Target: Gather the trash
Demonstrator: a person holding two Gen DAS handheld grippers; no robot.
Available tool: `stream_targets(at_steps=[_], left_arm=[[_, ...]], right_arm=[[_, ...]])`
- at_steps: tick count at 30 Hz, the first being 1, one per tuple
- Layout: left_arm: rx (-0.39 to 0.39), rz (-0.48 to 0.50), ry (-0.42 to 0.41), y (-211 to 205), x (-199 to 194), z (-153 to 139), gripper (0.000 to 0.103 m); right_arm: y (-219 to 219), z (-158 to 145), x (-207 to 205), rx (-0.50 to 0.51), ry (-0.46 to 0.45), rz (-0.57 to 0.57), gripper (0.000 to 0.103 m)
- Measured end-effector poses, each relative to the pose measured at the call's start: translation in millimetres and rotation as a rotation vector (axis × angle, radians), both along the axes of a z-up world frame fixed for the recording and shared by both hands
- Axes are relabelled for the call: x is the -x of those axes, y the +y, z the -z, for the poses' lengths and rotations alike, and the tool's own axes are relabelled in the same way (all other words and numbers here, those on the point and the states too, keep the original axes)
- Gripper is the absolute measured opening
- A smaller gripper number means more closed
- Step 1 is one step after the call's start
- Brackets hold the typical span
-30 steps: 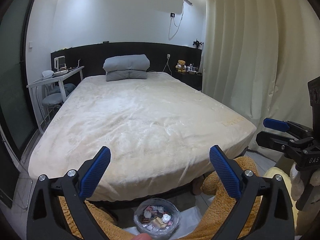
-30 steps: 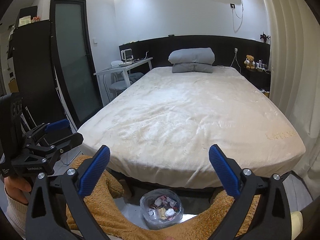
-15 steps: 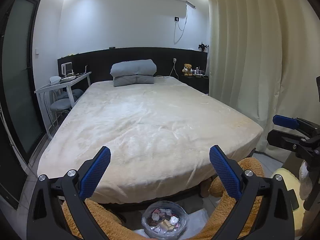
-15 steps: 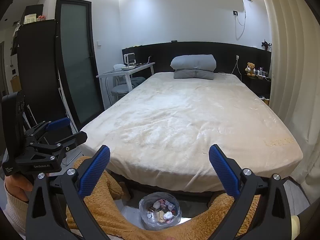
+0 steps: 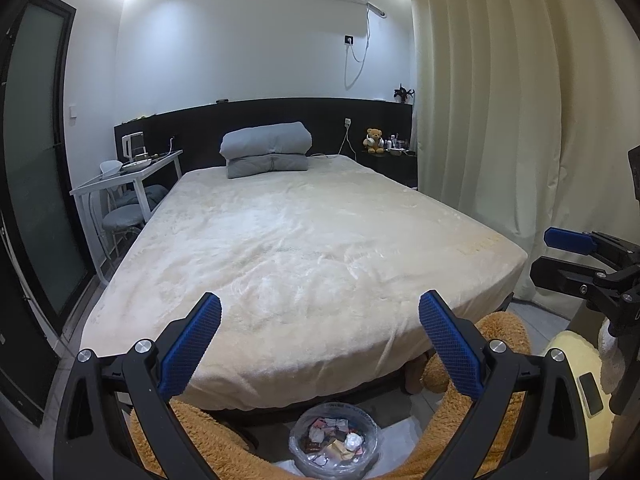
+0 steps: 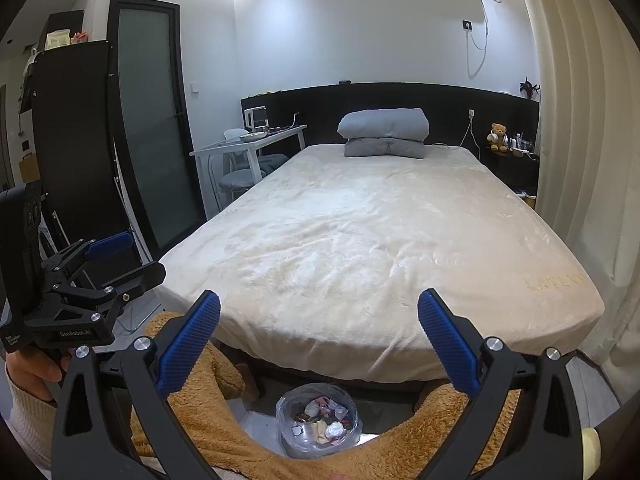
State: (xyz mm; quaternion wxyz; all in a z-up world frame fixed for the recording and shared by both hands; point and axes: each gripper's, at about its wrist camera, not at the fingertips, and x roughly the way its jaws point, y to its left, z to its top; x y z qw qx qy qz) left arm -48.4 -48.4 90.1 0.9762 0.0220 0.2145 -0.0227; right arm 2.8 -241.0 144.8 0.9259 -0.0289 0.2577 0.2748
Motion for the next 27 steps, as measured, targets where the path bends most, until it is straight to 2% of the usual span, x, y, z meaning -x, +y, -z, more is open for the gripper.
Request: stream_targets(at_steps=[27], left_arm=[[-0.019,-0.001,-0.016,-2.8,3.7,0.2,0.097]], right_arm=[[5.0,1.2,1.1,0.006,-0.005,0.021,0.098]])
